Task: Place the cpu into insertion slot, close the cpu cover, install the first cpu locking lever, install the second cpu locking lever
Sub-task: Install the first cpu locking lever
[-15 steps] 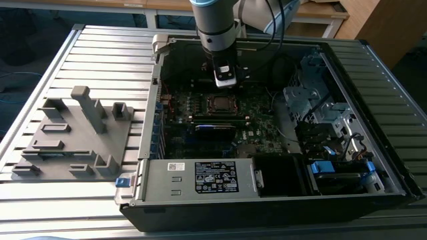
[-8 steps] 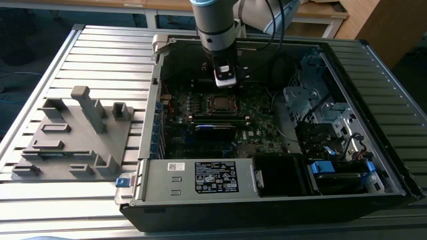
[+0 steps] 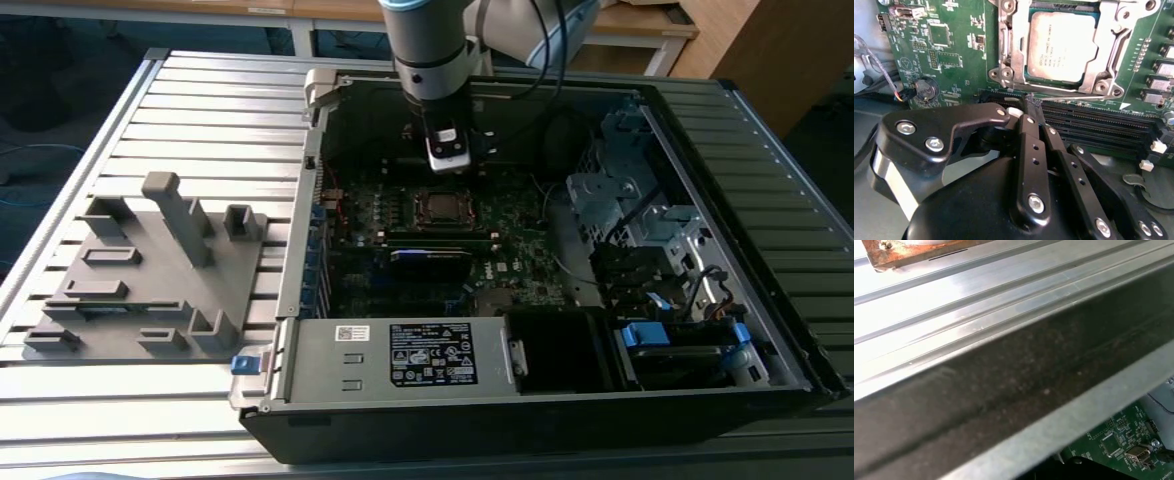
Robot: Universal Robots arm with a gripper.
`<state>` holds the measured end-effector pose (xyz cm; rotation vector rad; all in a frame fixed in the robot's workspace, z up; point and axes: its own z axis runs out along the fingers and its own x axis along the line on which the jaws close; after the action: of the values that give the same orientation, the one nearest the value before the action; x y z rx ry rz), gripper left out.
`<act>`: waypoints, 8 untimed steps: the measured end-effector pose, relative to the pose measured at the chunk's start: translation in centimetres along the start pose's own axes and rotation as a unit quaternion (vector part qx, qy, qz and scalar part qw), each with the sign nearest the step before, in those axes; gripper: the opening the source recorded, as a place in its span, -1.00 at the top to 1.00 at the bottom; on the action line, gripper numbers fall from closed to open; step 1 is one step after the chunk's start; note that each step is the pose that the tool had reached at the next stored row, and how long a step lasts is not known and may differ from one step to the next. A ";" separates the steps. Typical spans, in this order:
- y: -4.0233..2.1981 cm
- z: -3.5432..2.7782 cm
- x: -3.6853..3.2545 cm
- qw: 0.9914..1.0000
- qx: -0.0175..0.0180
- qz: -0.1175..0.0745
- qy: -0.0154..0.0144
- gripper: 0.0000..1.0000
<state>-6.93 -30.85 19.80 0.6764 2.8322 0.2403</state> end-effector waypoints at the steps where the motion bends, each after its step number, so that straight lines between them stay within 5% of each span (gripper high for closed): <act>1: -0.03 0.02 0.05 1.000 -0.001 0.000 -0.001 0.79; 8: -0.13 0.14 0.21 1.000 -0.004 -0.001 -0.007 0.79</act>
<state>-7.14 -30.85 19.61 0.6712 2.8160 0.2457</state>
